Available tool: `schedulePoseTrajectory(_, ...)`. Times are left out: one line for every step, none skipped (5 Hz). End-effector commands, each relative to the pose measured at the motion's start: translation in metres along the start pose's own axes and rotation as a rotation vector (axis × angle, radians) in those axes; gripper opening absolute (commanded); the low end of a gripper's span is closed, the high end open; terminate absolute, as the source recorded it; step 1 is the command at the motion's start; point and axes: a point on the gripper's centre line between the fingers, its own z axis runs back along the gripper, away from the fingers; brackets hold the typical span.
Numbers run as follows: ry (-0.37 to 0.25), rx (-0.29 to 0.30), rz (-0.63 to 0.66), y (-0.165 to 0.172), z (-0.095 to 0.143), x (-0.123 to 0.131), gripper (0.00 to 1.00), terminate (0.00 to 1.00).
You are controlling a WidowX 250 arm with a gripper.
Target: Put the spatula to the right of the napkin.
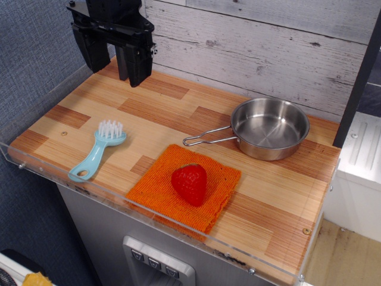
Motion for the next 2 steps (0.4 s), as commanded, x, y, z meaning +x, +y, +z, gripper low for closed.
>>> schedulePoseTrajectory(0.000, 0.000, 0.000, 0.000, 0.000, 0.000, 1.00, 0.00)
schedulePoseTrajectory(0.009, 0.007, 0.013, 0.013, -0.011, -0.012, 1.00, 0.00)
